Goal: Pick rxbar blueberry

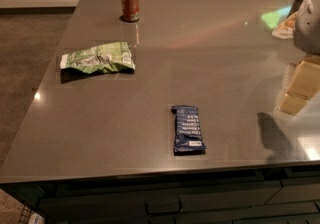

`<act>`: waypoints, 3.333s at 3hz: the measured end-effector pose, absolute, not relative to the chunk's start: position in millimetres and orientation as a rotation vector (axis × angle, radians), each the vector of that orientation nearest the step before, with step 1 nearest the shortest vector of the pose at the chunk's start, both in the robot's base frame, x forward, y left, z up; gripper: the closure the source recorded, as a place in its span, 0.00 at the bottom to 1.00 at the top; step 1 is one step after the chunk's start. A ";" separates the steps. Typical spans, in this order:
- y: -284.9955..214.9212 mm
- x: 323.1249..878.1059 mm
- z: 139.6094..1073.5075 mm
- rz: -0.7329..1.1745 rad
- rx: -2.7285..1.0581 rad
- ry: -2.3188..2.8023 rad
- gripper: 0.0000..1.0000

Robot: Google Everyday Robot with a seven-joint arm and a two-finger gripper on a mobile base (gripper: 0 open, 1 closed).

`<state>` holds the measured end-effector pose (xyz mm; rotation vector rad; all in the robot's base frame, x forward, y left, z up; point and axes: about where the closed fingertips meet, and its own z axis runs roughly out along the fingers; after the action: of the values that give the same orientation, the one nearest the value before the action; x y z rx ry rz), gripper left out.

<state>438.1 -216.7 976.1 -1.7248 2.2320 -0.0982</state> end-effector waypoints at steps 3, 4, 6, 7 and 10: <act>-188.1 465.4 966.3 -0.063 -1.952 2.030 0.00; -166.8 477.8 951.9 -0.017 -2.116 1.873 0.00; -123.9 466.8 913.5 0.034 -2.441 1.440 0.00; -102.0 451.6 894.9 0.064 -2.568 1.215 0.00; -54.3 419.6 847.3 0.099 -2.827 0.890 0.00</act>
Offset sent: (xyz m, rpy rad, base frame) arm 0.0232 0.0244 -0.0078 -0.0354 0.0065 0.2059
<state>419.6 -54.3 847.3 -2.8267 0.8899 0.0994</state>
